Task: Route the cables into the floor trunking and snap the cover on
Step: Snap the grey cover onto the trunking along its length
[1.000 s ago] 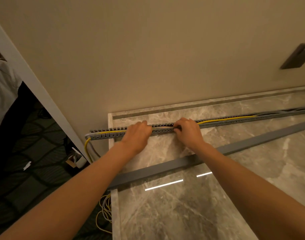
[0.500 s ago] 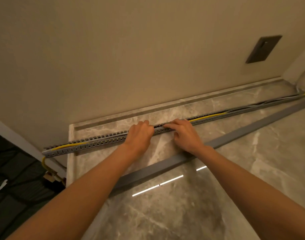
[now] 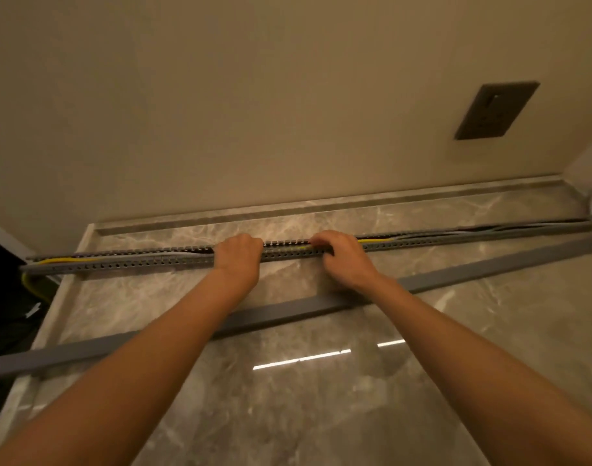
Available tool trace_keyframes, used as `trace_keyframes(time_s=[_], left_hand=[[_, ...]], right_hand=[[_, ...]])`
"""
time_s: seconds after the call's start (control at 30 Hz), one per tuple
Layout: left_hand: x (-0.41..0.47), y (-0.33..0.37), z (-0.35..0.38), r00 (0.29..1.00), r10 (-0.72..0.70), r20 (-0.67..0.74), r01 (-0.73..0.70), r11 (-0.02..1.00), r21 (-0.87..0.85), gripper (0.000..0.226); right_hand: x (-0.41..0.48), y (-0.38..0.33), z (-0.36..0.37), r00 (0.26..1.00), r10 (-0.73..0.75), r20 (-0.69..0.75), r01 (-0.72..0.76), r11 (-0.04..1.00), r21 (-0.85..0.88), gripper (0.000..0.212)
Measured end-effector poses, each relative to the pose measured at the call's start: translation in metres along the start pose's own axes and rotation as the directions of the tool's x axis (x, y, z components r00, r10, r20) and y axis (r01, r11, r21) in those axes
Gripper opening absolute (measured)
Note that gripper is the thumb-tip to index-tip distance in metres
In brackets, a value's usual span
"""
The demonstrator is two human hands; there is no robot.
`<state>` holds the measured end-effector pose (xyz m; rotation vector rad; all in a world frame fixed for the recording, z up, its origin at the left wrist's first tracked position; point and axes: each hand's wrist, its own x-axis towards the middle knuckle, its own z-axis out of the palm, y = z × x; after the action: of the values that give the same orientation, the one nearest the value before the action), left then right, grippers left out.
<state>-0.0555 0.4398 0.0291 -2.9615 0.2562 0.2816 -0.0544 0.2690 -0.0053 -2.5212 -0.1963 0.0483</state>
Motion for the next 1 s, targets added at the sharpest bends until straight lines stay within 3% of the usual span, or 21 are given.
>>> trace_keyframes(time_s=[0.23,0.33,0.47,0.6,0.73,0.9,1.0], left_hand=[[-0.005,0.094,-0.024,0.97,0.242,0.035,-0.233,0.957,-0.175,0.034],[-0.007,0.127,-0.01,0.921,0.384,0.07,-0.358,0.902,-0.241,0.047],[-0.007,0.161,0.004,0.885,0.465,0.019,-0.441,0.851,-0.287,0.046],[-0.004,0.187,0.006,0.887,0.461,-0.038,-0.451,0.844,-0.291,0.044],[0.004,0.215,0.005,0.906,0.419,-0.055,-0.415,0.86,-0.296,0.046],[0.023,0.25,-0.01,0.949,0.316,0.006,-0.295,0.894,-0.336,0.043],[0.039,0.273,-0.023,0.979,0.203,0.012,-0.188,0.922,-0.339,0.045]], right_hand=[[-0.049,0.075,-0.056,0.971,0.19,-0.147,-0.198,0.979,-0.043,0.044],[-0.068,0.099,-0.072,0.946,0.288,-0.146,-0.302,0.95,-0.084,0.041],[-0.097,0.13,-0.086,0.928,0.349,-0.128,-0.37,0.898,-0.239,0.043],[-0.105,0.15,-0.09,0.939,0.313,-0.142,-0.343,0.869,-0.356,0.045],[-0.098,0.157,-0.093,0.957,0.242,-0.162,-0.285,0.894,-0.346,0.035],[-0.08,0.186,-0.119,0.981,0.195,0.005,-0.185,0.939,-0.291,0.037],[-0.069,0.226,-0.149,0.982,0.187,0.028,-0.167,0.925,-0.34,0.044]])
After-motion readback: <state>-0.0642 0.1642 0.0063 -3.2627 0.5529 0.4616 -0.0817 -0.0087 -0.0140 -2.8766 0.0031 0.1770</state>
